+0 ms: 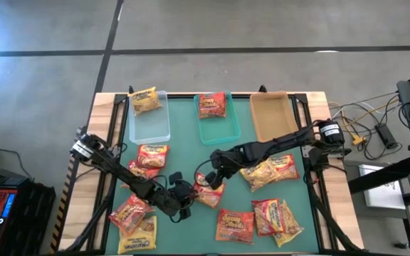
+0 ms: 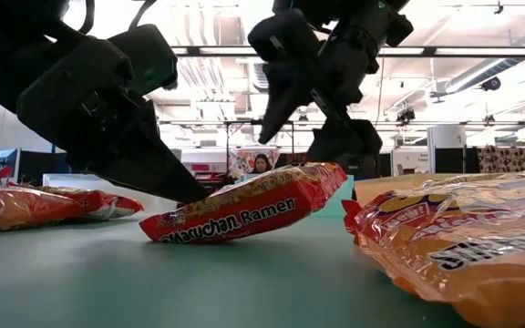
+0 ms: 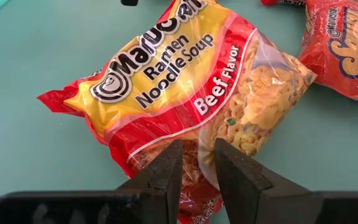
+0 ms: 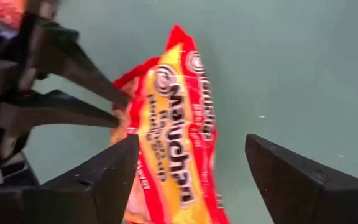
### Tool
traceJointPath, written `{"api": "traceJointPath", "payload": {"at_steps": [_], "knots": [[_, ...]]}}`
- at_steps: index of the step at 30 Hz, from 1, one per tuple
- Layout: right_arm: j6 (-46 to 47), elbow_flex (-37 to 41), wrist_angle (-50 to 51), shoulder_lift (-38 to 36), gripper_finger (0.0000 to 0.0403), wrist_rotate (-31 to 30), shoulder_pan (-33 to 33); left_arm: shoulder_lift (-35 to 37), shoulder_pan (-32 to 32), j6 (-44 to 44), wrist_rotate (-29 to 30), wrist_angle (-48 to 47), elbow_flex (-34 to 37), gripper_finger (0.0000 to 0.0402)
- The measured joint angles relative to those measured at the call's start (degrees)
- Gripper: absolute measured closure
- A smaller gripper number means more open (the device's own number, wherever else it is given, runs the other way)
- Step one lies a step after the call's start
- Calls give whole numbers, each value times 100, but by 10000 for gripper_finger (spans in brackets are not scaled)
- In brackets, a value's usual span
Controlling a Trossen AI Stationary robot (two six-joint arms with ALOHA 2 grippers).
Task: Sort Maruchan noodles
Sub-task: Put the orange noodle pack into the orange bin
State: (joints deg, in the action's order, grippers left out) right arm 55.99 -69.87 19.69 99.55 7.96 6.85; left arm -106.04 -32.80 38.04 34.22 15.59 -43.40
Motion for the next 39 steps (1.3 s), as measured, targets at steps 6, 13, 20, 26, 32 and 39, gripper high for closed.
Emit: {"api": "traceJointPath", "payload": {"at_steps": [6, 13, 20, 26, 32, 39], "knots": [[-2, 0, -28, 43, 90, 0, 13, 0, -3, 0, 0, 0, 2, 325], [40, 11, -347, 431, 94, 220, 39, 0, -31, 1, 9, 1, 23, 325], [42, 9, -795, 514, 102, 453, 79, 0, -44, 50, 84, 32, 75, 325], [81, 9, -866, 514, 108, 453, 191, -5, -46, 50, 167, 28, 83, 325], [105, 9, -880, 525, 123, 402, 381, -7, -48, 50, 224, 37, 85, 325], [106, 9, -875, 525, 127, 120, 563, -11, -50, 46, 422, 166, 90, 325]]}}
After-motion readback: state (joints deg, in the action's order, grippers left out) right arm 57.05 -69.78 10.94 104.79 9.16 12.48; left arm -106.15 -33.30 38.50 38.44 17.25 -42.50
